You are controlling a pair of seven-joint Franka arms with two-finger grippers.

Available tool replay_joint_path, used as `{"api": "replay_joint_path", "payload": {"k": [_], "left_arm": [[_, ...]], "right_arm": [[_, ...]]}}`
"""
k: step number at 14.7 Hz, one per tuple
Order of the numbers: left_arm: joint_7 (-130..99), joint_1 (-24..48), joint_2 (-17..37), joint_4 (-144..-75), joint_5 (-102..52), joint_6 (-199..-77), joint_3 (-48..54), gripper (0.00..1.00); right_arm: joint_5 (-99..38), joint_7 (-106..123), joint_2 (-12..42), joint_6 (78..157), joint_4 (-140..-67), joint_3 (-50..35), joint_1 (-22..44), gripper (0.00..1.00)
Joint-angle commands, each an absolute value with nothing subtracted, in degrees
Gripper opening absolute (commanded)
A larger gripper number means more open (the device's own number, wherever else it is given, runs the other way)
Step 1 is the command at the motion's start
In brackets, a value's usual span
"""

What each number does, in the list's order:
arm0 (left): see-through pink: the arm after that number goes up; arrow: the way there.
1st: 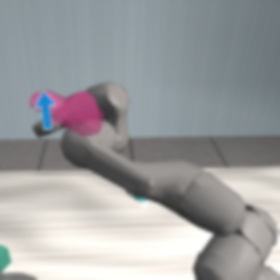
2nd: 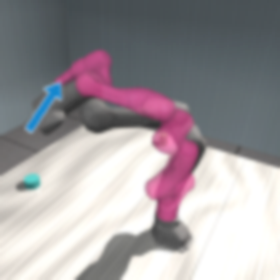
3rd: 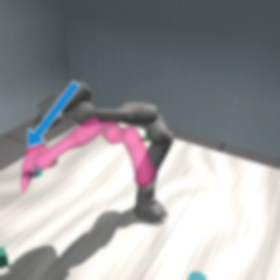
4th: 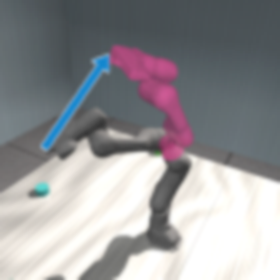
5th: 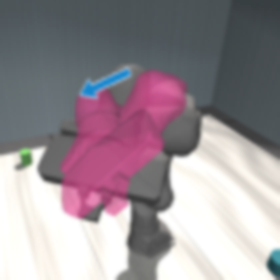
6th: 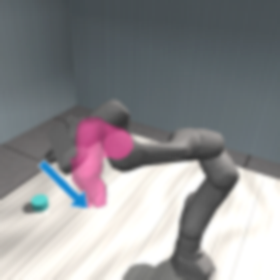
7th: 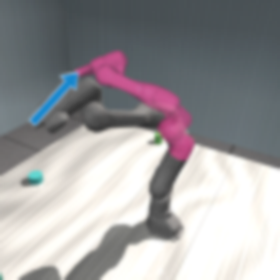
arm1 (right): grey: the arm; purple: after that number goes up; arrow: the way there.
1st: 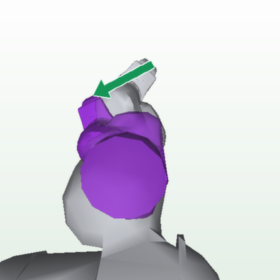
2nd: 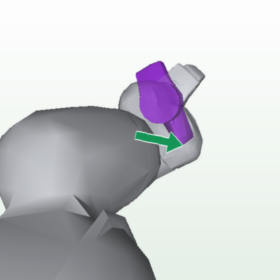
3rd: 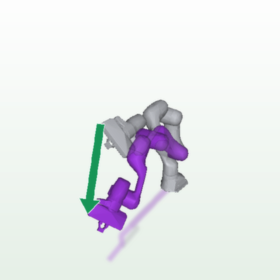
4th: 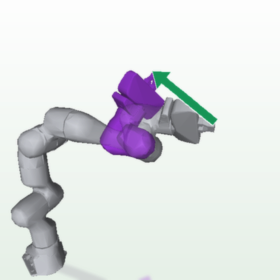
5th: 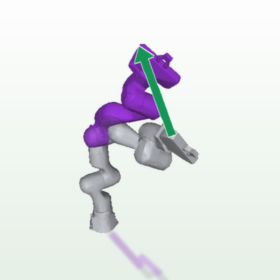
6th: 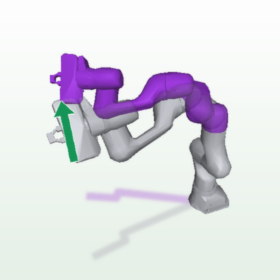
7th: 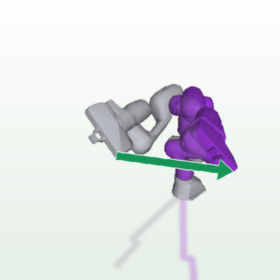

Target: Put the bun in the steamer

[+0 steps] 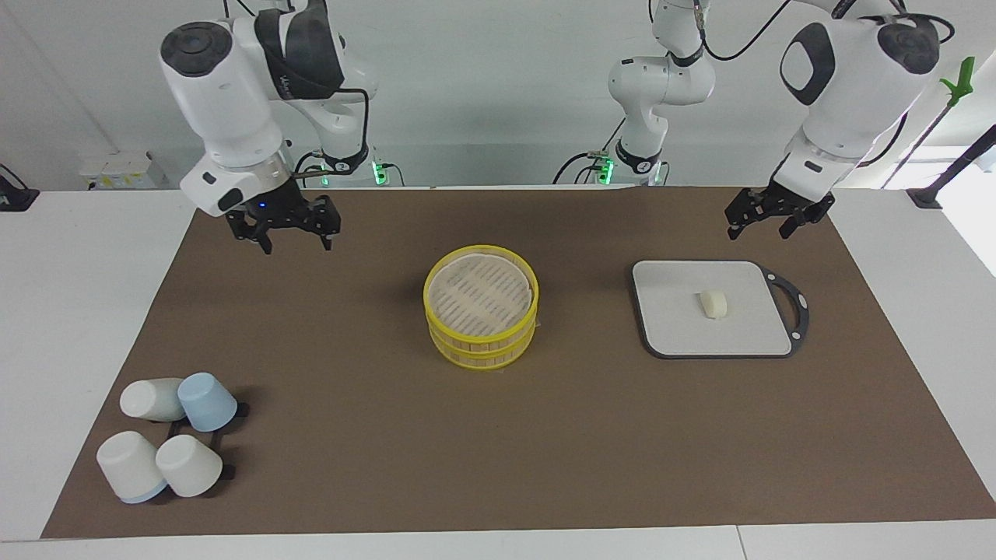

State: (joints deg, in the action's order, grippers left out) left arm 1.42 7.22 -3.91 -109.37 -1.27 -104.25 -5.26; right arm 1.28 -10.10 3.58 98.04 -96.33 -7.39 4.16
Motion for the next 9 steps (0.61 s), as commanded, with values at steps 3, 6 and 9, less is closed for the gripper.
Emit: {"api": "replay_joint_path", "payload": {"k": [3, 6, 9], "left_arm": [[6.0, 6.3, -4.7, -123.1, -0.3, -117.9, -5.5, 1.0], [5.6, 5.6, -3.9, -129.8, -0.3, -126.4, -5.4, 1.0], [6.1, 5.5, -0.8, -131.4, -0.3, -131.0, -5.5, 1.0]], "right_arm": [[-0.8, -29.2, 12.5, 100.6, -88.2, -7.6, 16.3, 0.99], [-0.3, -38.0, 18.6, 104.1, -83.5, -7.4, 24.4, 0.98], [-0.1, -39.9, 21.3, 105.7, -83.0, -7.4, 28.5, 0.97]]}}
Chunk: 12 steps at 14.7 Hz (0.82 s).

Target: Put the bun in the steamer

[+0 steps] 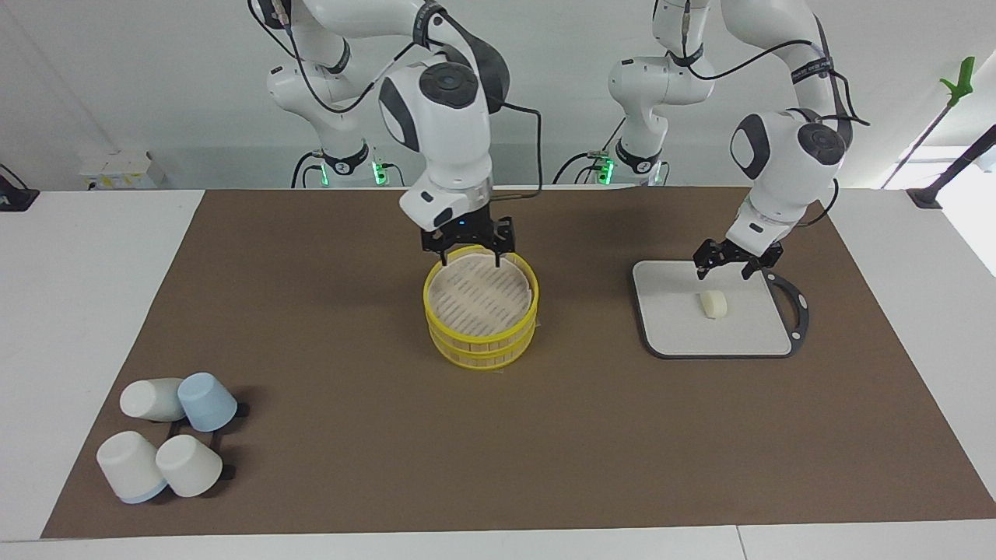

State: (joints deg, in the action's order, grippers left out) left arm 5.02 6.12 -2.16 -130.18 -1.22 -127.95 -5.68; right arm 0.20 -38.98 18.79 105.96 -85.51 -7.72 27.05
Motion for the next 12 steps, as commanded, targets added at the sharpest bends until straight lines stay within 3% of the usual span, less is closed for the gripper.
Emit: {"api": "replay_joint_path", "payload": {"k": [1, 4, 12], "left_arm": [[6.1, 5.4, 0.1, -131.5, -0.3, -131.7, -5.5, 1.0], [6.0, 5.3, 0.8, -134.2, -0.3, -136.9, -5.4, 1.0], [6.2, 4.2, 3.5, -134.7, -0.3, -141.2, -5.4, 1.0]], "right_arm": [[0.1, -41.8, 22.4, 106.1, -83.0, -6.9, 31.0, 0.97], [3.2, -45.8, 26.4, 106.5, -80.3, -7.0, 33.9, 0.96], [5.4, -49.6, 30.2, 111.5, -80.3, -7.2, 35.8, 0.9]]}}
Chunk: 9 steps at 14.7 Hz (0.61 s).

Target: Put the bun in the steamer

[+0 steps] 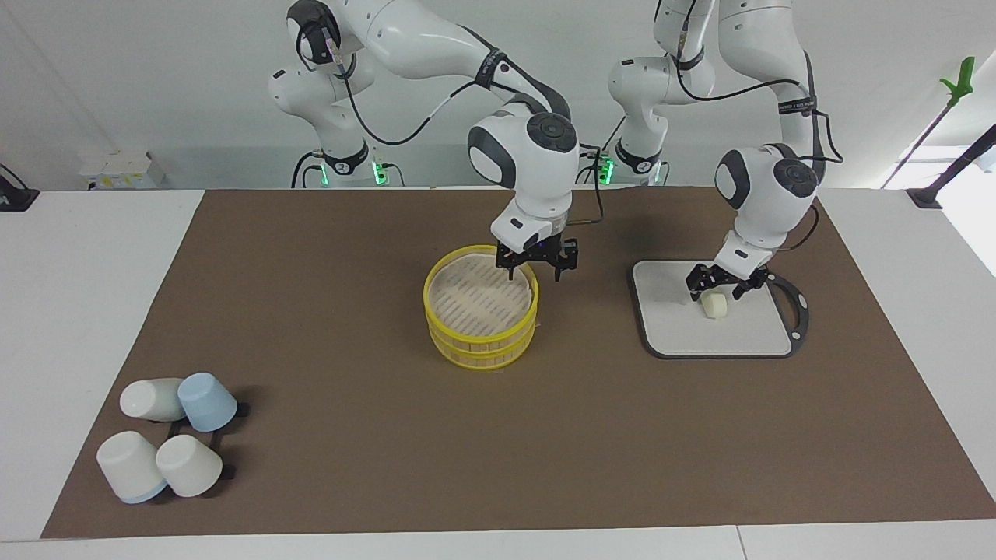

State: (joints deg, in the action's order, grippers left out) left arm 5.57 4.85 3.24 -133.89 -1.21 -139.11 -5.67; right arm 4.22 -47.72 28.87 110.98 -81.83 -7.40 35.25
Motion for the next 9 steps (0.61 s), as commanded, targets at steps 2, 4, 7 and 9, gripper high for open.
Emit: {"api": "replay_joint_path", "payload": {"k": [2, 4, 7, 9], "left_arm": [[6.1, 4.3, 3.6, -134.7, -0.3, -141.2, -5.4, 0.86], [5.9, 4.3, 3.8, -134.4, -0.3, -140.5, -5.4, 0.53], [5.8, 4.3, 3.8, -134.1, -0.3, -140.1, -5.4, 0.25], [5.8, 4.2, 3.8, -133.7, -0.3, -139.5, -5.4, 0.25]], "right_arm": [[5.3, -49.9, 30.3, 111.4, -80.4, -7.2, 35.9, 0.79], [5.2, -50.2, 30.3, 111.5, -81.0, -7.2, 35.9, 0.5], [5.2, -50.9, 30.3, 111.6, -81.4, -7.2, 35.8, 0.02], [5.6, -51.0, 30.3, 112.7, -82.0, -7.2, 35.4, 0.0]]}}
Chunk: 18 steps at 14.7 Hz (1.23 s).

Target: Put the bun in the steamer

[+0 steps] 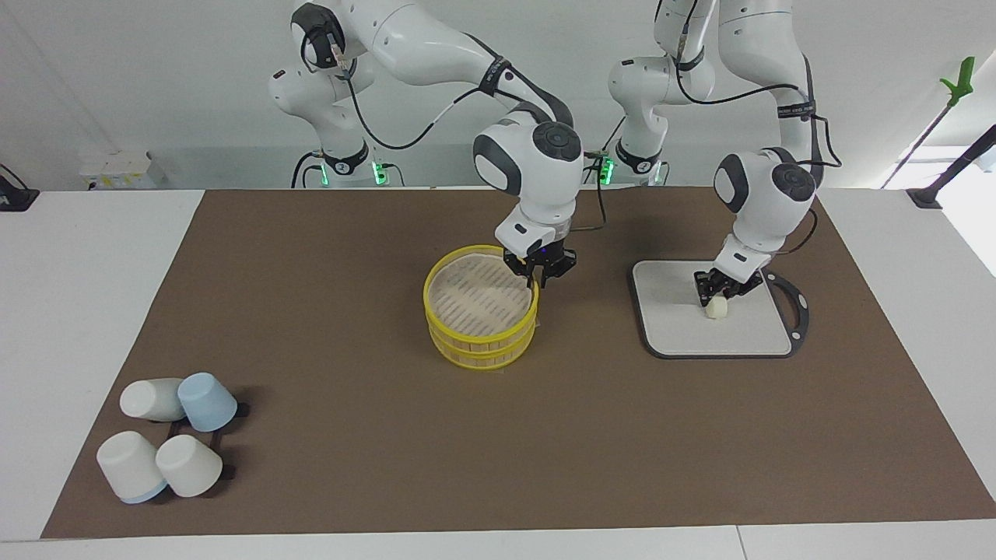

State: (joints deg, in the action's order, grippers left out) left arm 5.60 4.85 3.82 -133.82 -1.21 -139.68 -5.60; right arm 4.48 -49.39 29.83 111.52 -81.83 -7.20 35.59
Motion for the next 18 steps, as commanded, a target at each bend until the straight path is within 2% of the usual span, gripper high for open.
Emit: {"api": "replay_joint_path", "payload": {"k": [1, 4, 8, 12, 14, 16, 18], "left_arm": [[5.8, 4.2, 3.8, -133.6, -0.3, -139.3, -5.4, 0.25], [5.8, 4.2, 4.0, -130.4, -0.4, -135.1, -5.4, 0.25], [2.7, 5.9, 4.0, -119.6, -1.9, -120.3, -5.1, 0.25], [-10.2, 13.8, 4.7, -103.5, -3.9, -102.9, -5.0, 0.26], [-19.5, 19.1, 7.5, -95.1, -4.7, -98.8, -4.8, 0.26], [-27.0, 24.8, 9.3, -91.6, -5.7, -99.4, -4.7, 0.26], [-30.9, 29.3, 9.6, -91.7, -6.5, -103.1, -4.7, 0.26]], "right_arm": [[6.1, -50.5, 30.2, 112.8, -81.9, -7.2, 35.2, 0.0], [7.0, -48.3, 29.8, 108.1, -79.2, -6.9, 33.5, 0.0], [5.8, -29.9, 25.1, 105.1, -77.9, -7.4, 24.0, 0.0], [5.8, -19.5, 22.7, 102.7, -78.2, -7.4, 16.5, 0.0], [5.8, -14.6, 22.4, 102.5, -78.2, -7.4, 13.7, 0.0], [5.8, -8.8, 22.4, 102.1, -78.4, -7.4, 11.4, 0.0], [5.7, -7.4, 22.4, 102.0, -78.6, -7.4, 9.9, 0.0]]}}
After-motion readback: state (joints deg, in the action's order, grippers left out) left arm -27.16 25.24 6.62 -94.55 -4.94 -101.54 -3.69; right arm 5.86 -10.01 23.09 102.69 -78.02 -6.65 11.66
